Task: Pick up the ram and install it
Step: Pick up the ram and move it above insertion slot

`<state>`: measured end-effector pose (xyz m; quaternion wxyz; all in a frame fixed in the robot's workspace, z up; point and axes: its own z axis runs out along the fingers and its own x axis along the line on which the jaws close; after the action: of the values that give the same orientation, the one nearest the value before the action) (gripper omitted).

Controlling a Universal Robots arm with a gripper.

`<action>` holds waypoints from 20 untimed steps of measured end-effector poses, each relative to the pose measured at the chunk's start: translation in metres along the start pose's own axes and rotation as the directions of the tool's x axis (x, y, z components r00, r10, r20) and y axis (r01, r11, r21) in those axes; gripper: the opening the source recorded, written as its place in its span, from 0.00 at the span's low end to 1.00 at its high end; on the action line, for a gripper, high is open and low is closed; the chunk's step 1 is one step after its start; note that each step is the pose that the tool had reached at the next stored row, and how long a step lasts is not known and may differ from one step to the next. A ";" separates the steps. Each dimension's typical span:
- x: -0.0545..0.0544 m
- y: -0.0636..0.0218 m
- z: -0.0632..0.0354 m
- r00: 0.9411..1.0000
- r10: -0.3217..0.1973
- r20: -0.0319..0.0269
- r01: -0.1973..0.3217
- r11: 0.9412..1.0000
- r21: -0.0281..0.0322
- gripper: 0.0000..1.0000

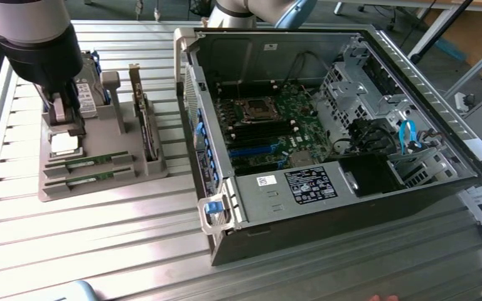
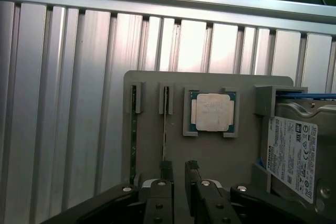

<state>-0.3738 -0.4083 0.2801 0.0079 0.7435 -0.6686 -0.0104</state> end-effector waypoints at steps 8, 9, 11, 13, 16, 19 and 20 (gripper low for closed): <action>0.007 0.0005 0.0000 1.000 0.000 -0.001 0.000 1.000 0.000 0.24; 0.007 0.0006 0.0000 1.000 0.000 -0.001 0.000 1.000 0.000 0.24; 0.009 0.0007 0.0000 1.000 0.000 -0.001 0.000 1.000 0.000 0.24; 0.011 0.0008 0.0000 1.000 0.000 -0.001 0.000 1.000 0.000 0.24; 0.013 0.0010 0.0000 1.000 0.000 -0.001 0.000 1.000 0.000 0.24; 0.016 0.0012 0.0000 1.000 0.000 -0.001 0.000 1.000 0.000 0.24; 0.017 0.0012 0.0000 1.000 0.000 -0.001 0.000 1.000 0.000 0.24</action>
<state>-0.3732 -0.4253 0.2801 0.0083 0.7435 -0.6686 -0.0100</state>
